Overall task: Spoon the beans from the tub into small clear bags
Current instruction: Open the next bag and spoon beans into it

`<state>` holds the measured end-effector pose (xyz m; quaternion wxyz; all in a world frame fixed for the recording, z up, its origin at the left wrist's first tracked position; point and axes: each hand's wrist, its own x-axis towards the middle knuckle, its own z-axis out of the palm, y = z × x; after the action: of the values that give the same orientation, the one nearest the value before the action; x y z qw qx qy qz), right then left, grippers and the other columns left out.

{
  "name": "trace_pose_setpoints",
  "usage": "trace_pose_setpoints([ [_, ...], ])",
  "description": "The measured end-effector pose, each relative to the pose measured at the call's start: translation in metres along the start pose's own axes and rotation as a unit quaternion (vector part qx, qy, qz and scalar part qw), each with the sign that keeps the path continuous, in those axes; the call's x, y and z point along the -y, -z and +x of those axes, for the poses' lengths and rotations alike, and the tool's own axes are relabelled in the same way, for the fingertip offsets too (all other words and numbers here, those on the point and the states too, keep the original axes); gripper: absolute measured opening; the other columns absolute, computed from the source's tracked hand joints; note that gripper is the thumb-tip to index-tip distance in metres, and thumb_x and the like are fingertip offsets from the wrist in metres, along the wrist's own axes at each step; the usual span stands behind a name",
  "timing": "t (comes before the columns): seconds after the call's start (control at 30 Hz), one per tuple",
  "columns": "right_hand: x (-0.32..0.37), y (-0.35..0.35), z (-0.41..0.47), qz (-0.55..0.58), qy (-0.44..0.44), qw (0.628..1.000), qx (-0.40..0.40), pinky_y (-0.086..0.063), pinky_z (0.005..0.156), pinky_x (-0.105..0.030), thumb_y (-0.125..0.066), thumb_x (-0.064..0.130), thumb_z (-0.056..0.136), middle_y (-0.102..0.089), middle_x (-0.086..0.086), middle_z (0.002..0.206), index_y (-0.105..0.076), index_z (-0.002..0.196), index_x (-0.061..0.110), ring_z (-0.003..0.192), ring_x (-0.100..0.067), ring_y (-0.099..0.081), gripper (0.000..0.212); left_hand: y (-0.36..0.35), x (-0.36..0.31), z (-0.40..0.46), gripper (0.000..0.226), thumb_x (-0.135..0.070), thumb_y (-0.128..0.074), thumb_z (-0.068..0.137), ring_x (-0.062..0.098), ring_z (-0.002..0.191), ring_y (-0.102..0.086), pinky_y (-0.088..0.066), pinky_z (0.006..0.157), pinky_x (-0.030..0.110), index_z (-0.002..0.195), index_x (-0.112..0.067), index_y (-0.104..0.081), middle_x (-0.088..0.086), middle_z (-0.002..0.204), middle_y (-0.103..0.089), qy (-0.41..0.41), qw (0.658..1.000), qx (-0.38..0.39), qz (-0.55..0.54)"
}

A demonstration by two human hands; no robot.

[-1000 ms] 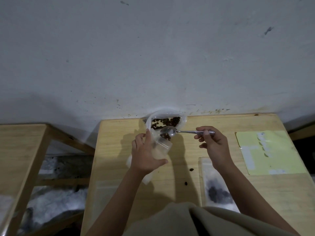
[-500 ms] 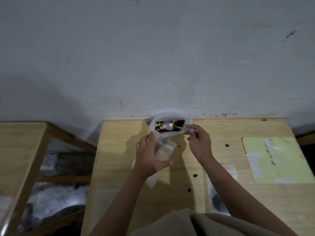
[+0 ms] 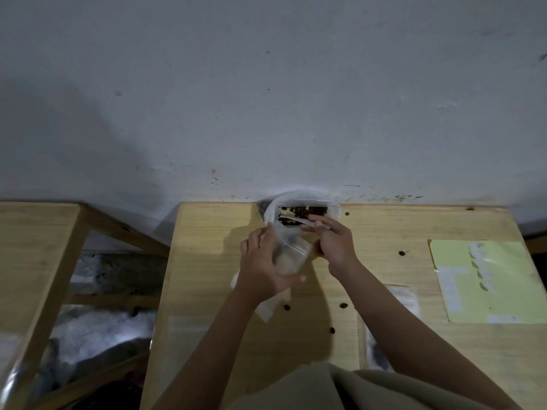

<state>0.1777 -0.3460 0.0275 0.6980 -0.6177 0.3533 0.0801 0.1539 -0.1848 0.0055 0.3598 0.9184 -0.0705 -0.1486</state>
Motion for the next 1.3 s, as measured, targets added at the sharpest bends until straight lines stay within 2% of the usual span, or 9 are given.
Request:
trace_pose_setpoints([
  [0.1, 0.0, 0.008, -0.004, 0.021, -0.004, 1.0, -0.007, -0.031, 0.039, -0.018, -0.047, 0.011, 0.097, -0.073, -0.009, 0.089, -0.069, 0.103, 0.013, 0.033, -0.009, -0.035, 0.022, 0.002, -0.002, -0.001, 0.126, -0.059, -0.083, 0.052, 0.014, 0.117, -0.02, -0.031, 0.098, 0.033, 0.151, -0.021, -0.014, 0.002, 0.137, -0.027, 0.003, 1.0, -0.003, -0.003],
  [0.27, -0.007, 0.025, -0.011, 0.032, -0.014, 0.999, -0.034, -0.031, 0.052, -0.025, -0.048, 0.013, 0.097, -0.074, -0.002, 0.082, -0.07, 0.101, 0.014, 0.044, -0.015, -0.033, 0.023, 0.006, -0.005, -0.003, 0.127, -0.058, -0.082, 0.054, 0.015, 0.119, -0.019, -0.033, 0.101, 0.036, 0.151, -0.024, -0.009, 0.0, 0.136, -0.025, 0.008, 1.0, -0.002, -0.002],
  [0.47, -0.006, 0.051, -0.026, 0.057, 0.003, 0.998, -0.042, -0.033, 0.053, -0.027, -0.047, 0.012, 0.097, -0.073, -0.003, 0.084, -0.07, 0.097, 0.015, 0.049, -0.016, -0.036, 0.023, 0.009, -0.007, -0.012, 0.127, -0.057, -0.082, 0.056, 0.016, 0.123, -0.018, -0.032, 0.104, 0.038, 0.152, -0.023, -0.006, 0.001, 0.138, -0.023, 0.014, 1.0, -0.003, 0.015],
  [0.67, 0.001, 0.074, -0.045, 0.041, 0.071, 0.997, -0.008, -0.035, 0.05, -0.026, -0.045, 0.009, 0.097, -0.072, -0.007, 0.087, -0.069, 0.096, 0.018, 0.048, -0.012, -0.038, 0.026, 0.008, -0.009, -0.018, 0.124, -0.056, -0.081, 0.057, 0.018, 0.124, -0.018, -0.029, 0.106, 0.037, 0.151, -0.022, -0.009, 0.006, 0.14, -0.023, 0.013, 0.998, -0.02, 0.049],
  [0.87, 0.01, 0.083, -0.067, -0.061, 0.202, 0.977, 0.026, -0.039, 0.046, -0.023, -0.047, 0.004, 0.096, -0.073, -0.002, 0.077, -0.07, 0.093, 0.022, 0.048, -0.007, -0.042, 0.03, 0.007, -0.016, -0.02, 0.124, -0.057, -0.081, 0.057, 0.02, 0.125, -0.017, -0.03, 0.107, 0.042, 0.152, -0.022, -0.009, 0.006, 0.142, -0.022, 0.006, 0.998, -0.04, 0.043],
  [0.97, 0.014, 0.082, -0.07, -0.058, 0.246, 0.967, 0.015, -0.041, 0.048, -0.023, -0.047, 0.004, 0.095, -0.073, -0.003, 0.079, -0.07, 0.094, 0.023, 0.052, -0.008, -0.045, 0.03, 0.005, -0.021, -0.023, 0.125, -0.057, -0.081, 0.058, 0.017, 0.127, -0.015, -0.033, 0.107, 0.045, 0.152, -0.021, -0.007, 0.002, 0.144, -0.018, 0.002, 0.998, -0.064, 0.012],
  [1.1, 0.019, 0.078, -0.065, -0.021, 0.26, 0.965, -0.024, -0.042, 0.048, -0.02, -0.046, 0.004, 0.096, -0.072, -0.001, 0.078, -0.069, 0.094, 0.024, 0.054, -0.005, -0.048, 0.03, 0.003, -0.027, -0.029, 0.125, -0.056, -0.081, 0.06, 0.013, 0.129, -0.013, -0.031, 0.103, 0.038, 0.152, -0.025, -0.003, -0.002, 0.146, -0.015, -0.004, 0.994, -0.103, -0.028],
  [1.2, 0.016, 0.07, -0.052, -0.061, 0.244, 0.967, -0.052, -0.043, 0.056, -0.021, -0.046, 0.006, 0.096, -0.071, -0.001, 0.081, -0.068, 0.095, 0.022, 0.057, 0.003, -0.054, 0.027, 0.0, -0.03, -0.033, 0.126, -0.059, -0.079, 0.059, 0.016, 0.13, -0.015, -0.031, 0.1, 0.038, 0.152, -0.026, -0.001, -0.001, 0.145, -0.016, -0.01, 0.989, -0.138, -0.042],
  [1.3, 0.008, 0.059, -0.036, -0.112, 0.211, 0.97, -0.038, -0.047, 0.069, -0.029, -0.048, 0.009, 0.096, -0.072, -0.006, 0.087, -0.067, 0.1, 0.019, 0.07, 0.002, -0.062, 0.022, 0.0, -0.032, -0.039, 0.125, -0.068, -0.074, 0.059, 0.018, 0.132, -0.018, -0.034, 0.1, 0.036, 0.15, -0.033, 0.005, -0.006, 0.145, -0.013, -0.027, 0.985, -0.159, -0.068],
])
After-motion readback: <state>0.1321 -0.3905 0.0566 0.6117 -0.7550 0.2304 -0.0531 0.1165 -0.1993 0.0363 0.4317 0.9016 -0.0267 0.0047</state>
